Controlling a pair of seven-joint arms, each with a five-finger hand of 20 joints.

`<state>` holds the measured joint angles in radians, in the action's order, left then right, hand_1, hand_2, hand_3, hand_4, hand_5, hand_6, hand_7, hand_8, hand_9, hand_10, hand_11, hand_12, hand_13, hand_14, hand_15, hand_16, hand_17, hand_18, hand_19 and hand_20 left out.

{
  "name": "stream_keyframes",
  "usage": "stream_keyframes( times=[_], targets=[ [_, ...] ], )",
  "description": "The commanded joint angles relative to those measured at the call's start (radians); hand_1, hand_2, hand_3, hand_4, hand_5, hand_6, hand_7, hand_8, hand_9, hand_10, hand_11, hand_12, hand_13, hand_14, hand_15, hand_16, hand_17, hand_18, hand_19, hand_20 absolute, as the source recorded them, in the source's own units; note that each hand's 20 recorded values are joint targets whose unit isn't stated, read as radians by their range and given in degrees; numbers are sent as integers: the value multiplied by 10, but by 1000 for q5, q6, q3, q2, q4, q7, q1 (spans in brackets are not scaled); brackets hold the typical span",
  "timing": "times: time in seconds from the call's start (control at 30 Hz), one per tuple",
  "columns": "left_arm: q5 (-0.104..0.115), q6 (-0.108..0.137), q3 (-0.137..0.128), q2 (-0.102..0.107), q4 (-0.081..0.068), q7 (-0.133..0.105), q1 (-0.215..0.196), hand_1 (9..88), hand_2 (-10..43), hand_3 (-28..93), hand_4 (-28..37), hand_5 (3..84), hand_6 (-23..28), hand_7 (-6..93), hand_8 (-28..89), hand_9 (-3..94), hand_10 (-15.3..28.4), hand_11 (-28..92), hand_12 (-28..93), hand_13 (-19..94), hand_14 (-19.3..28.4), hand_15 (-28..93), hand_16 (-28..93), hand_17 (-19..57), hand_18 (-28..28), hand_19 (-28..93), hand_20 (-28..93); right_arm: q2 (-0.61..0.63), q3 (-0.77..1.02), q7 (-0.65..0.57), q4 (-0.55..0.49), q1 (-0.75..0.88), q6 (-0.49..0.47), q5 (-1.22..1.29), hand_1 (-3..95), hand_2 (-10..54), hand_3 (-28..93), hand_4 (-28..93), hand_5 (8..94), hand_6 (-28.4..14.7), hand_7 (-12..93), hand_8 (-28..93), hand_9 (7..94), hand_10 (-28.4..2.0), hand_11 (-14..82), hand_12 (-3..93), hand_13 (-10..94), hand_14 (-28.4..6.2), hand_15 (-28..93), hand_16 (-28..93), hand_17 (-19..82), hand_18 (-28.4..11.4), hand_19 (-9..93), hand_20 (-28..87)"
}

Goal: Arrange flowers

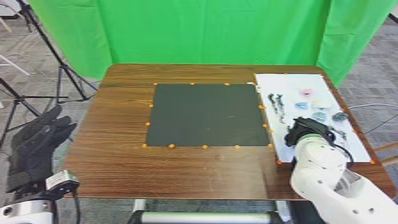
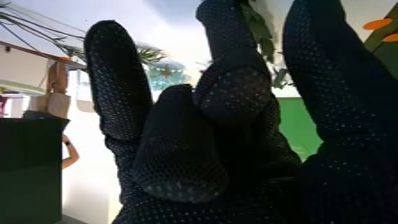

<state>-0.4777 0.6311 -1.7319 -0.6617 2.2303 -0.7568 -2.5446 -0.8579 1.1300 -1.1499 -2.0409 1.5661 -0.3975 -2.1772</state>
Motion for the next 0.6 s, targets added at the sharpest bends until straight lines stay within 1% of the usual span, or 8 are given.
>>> stream_keyframes(
  times=[0.03, 0.07, 0.23, 0.3, 0.4, 0.43, 0.5, 0.6],
  targets=[
    [-22, -12, 0, -17, 0, 23, 5, 255, 41, 823, -196, 385, 85, 162, -110, 363, 197, 344, 72, 248, 269, 618, -159, -89, 219, 580, 16, -12, -61, -29, 66, -24, -22, 6, 428, -95, 688, -201, 780, -137, 130, -52, 903, -99, 575, 291, 937, -47, 747, 244, 517, -193, 927, -283],
    [-16, -11, 4, -13, -2, 18, 11, 254, 41, 824, -196, 385, 85, 162, -111, 363, 196, 344, 72, 248, 270, 618, -159, -89, 219, 580, 16, -8, -75, -30, 74, -32, -15, 3, 428, -95, 688, -201, 781, -136, 131, -51, 903, -99, 575, 290, 937, -47, 747, 244, 517, -193, 927, -283],
    [-14, -14, 11, -9, -4, 15, 21, 255, 41, 824, -196, 385, 85, 161, -111, 363, 196, 344, 72, 249, 269, 617, -160, -89, 219, 580, 16, -3, -112, -34, 118, -50, -5, 7, 432, -95, 688, -201, 787, -128, 145, -47, 907, -95, 581, 289, 937, -44, 752, 240, 520, -193, 927, -283],
    [-20, -17, 13, -8, -6, 21, 26, 255, 41, 824, -196, 385, 85, 161, -111, 363, 196, 344, 72, 248, 269, 617, -160, -89, 219, 580, 16, -1, -126, -34, 136, -54, -2, 4, 437, -95, 687, -202, 793, -125, 152, -48, 909, -94, 582, 288, 937, -45, 756, 234, 521, -193, 927, -283],
    [-16, -19, 16, -4, -8, 18, 30, 256, 41, 823, -195, 385, 85, 161, -110, 363, 196, 344, 72, 248, 270, 618, -160, -89, 220, 581, 16, -4, -140, -33, 161, -59, -4, 14, 441, -95, 690, -202, 796, -123, 156, -49, 910, -94, 585, 288, 937, -45, 759, 231, 522, -192, 926, -283],
    [-22, -20, 17, -7, -9, 25, 34, 256, 41, 823, -195, 385, 85, 161, -110, 363, 196, 344, 72, 248, 270, 618, -160, -89, 220, 581, 16, -5, -144, -32, 169, -60, -6, 15, 442, -95, 690, -202, 798, -122, 160, -48, 910, -94, 586, 289, 937, -45, 761, 230, 522, -191, 926, -283],
    [-21, -24, 20, -3, -11, 23, 38, 256, 42, 823, -195, 385, 85, 161, -110, 363, 196, 344, 72, 248, 270, 618, -160, -89, 220, 581, 16, -3, -150, -29, 181, -62, -13, 23, 446, -95, 694, -201, 802, -118, 167, -46, 910, -93, 588, 289, 937, -45, 764, 228, 522, -191, 925, -283],
    [-25, -28, 20, -4, -14, 29, 43, 256, 42, 823, -195, 385, 85, 161, -110, 363, 197, 345, 72, 248, 270, 618, -160, -89, 220, 581, 16, -9, -161, -19, 205, -66, -28, 22, 454, -95, 692, -210, 807, -110, 179, 47, 912, -92, 595, 285, 937, -47, 772, 216, 521, -191, 927, -283]
  ],
)
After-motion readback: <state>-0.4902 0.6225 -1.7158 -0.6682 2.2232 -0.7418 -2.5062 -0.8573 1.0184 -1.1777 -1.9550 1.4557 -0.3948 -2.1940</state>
